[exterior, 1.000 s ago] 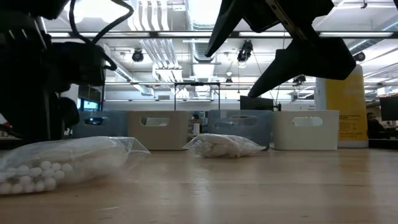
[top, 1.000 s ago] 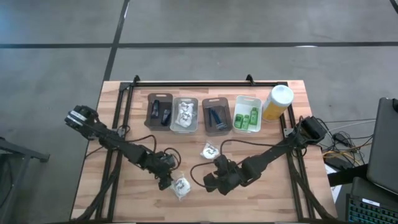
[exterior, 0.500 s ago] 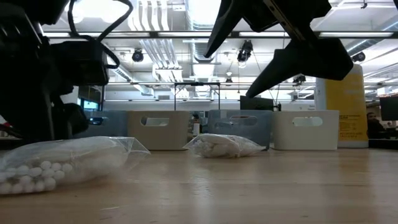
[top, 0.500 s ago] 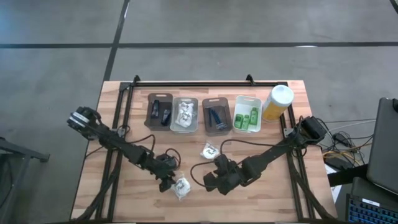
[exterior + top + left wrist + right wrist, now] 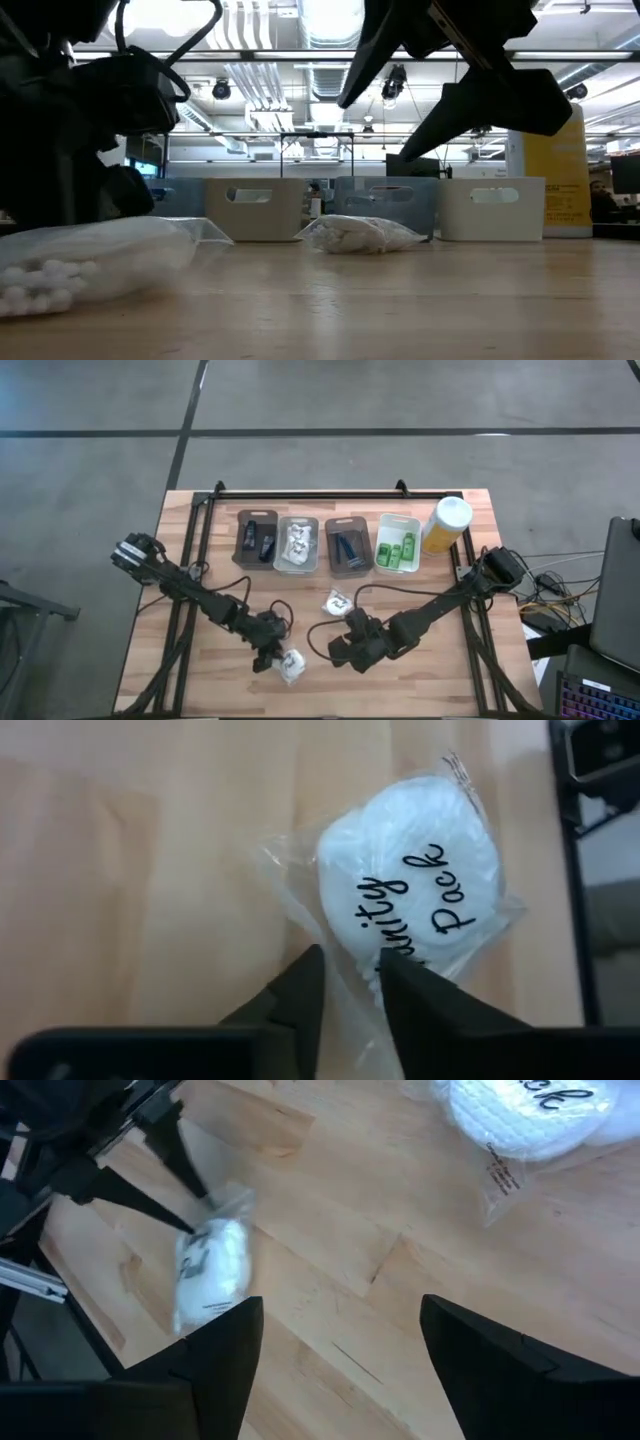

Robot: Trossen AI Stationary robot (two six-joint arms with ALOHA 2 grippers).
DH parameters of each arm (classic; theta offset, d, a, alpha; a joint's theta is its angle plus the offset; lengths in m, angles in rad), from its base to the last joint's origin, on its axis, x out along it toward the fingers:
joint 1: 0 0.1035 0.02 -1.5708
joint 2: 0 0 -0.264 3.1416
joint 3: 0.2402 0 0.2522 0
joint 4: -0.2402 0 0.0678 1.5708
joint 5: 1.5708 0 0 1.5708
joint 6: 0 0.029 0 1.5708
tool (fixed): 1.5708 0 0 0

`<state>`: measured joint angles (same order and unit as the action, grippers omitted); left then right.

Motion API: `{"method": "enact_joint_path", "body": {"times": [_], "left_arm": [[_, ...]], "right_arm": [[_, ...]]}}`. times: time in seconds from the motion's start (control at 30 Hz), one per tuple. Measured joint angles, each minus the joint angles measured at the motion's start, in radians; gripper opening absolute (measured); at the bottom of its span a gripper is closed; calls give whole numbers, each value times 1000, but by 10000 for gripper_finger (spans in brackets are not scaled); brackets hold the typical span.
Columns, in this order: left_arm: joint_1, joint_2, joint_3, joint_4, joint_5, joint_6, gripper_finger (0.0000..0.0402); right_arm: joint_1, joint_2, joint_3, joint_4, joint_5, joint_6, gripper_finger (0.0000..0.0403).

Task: Pick & Place Travel size toiletries
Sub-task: Put the white cotton pack into the gray bin

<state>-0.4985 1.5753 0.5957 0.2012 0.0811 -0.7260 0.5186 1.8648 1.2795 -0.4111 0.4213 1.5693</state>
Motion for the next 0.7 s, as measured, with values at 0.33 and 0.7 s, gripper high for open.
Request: {"method": "enact_joint_path", "body": {"times": [0.33,0.7], "left_arm": [[0,-7,17,-3,60,-6,7],[0,-119,220,-426,-177,87,3]], "right_arm": [[0,0,-26,4,0,20,268],[0,-16,33,-3,57,-113,286]]}}
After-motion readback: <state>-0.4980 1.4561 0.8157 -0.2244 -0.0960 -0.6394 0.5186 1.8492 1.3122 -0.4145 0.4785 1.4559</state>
